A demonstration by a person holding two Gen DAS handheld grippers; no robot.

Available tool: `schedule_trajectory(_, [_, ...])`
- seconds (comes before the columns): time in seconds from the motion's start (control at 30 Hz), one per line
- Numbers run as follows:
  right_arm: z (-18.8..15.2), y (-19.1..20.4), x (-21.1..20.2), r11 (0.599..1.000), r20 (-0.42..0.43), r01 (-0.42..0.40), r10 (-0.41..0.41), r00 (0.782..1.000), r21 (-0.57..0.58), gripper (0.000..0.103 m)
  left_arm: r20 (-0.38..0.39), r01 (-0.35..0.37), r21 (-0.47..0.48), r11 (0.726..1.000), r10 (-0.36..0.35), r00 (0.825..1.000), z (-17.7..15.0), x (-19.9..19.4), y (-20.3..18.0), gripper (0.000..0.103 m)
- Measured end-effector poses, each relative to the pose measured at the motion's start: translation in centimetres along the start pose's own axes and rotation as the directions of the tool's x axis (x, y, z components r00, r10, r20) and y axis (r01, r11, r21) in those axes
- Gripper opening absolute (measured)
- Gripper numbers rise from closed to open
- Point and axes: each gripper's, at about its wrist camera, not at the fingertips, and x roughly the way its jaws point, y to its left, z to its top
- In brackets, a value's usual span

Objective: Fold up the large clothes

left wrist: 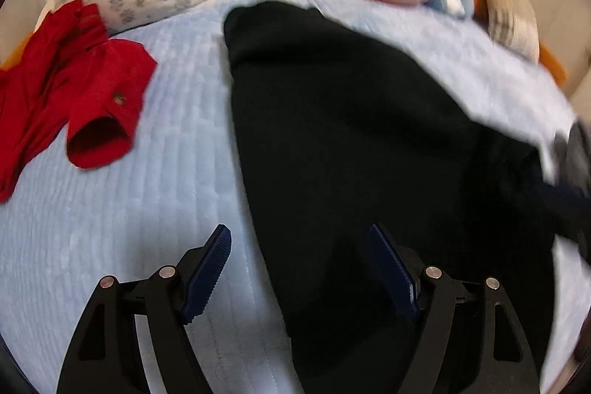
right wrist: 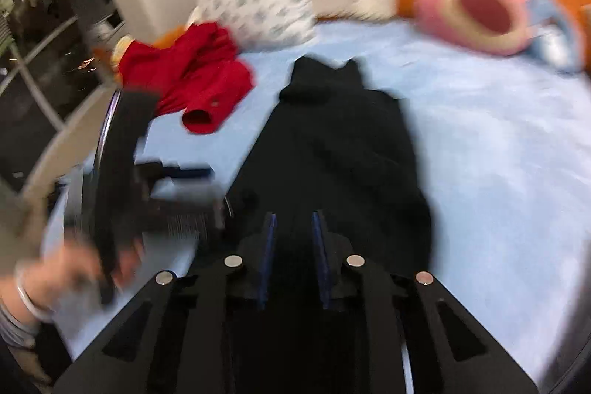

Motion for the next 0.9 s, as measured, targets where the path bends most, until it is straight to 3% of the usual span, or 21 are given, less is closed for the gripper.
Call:
schedule_trajectory(0.1, [1.0,-2.8,3.0,0.993,-0.072,0.114,-0.114,0.991,-0.007,0.018,-0.011,0.001,0.024,1.0,0.0,1.0,-1.1,1.1,-0.2,0.079])
schedule_trajectory(0.17, [0.7,-5.5,3.0,0.985,-0.067,0.171,-0.169,0.983,0.026,0.016,-0.021,0.012,0.023,1.0,-0.012,1.0,-1.4,2.1,0.1,0.079])
schedule_trajectory(0.23, [-0.8,-7.7,2.4,0.977,-0.066,0.211,-0.208,0.976,0.033,0.003,-0.036,0.018,0.033,0.999,-0.017,0.999,-1.7,2.8,0.1,0.079])
schedule_trajectory(0.37, [-2.1,-9.3,2.2,0.983,-0.018,0.179,-0.178,0.984,0.042,0.0,-0.039,0.017,0.048,0.999,-0.015,0.999,0.2,2.4,0.2,0.073])
schedule_trajectory(0.5, [-3.3,-7.2,-1.4,0.99,0.097,0.139,-0.138,0.986,-0.001,0.005,0.014,0.018,0.036,0.999,-0.018,1.0,5.0,0.0,1.4,0.073])
schedule_trajectory(0.6, [-4.3,-5.8,-2.7,0.997,0.118,0.066,-0.061,0.991,-0.043,0.005,0.048,0.001,0.034,0.999,-0.003,0.999,9.1,0.0,2.0,0.073])
schedule_trajectory(0.67, [-4.7,-5.0,-2.5,0.996,0.101,0.044,-0.036,0.994,-0.076,0.005,0.038,-0.022,0.033,0.999,0.021,0.999,11.8,1.8,2.1,0.073])
schedule_trajectory(0.73, [-5.3,-5.3,-1.6,0.993,0.068,0.07,-0.064,0.996,-0.1,0.005,-0.01,-0.014,0.039,0.999,0.015,1.0,13.9,4.4,1.6,0.073])
schedule_trajectory(0.9, [-7.5,-8.0,-0.6,0.994,0.051,0.092,-0.089,0.995,-0.065,0.0,-0.103,-0.037,0.062,0.997,0.043,0.994,16.5,11.2,-0.5,0.075])
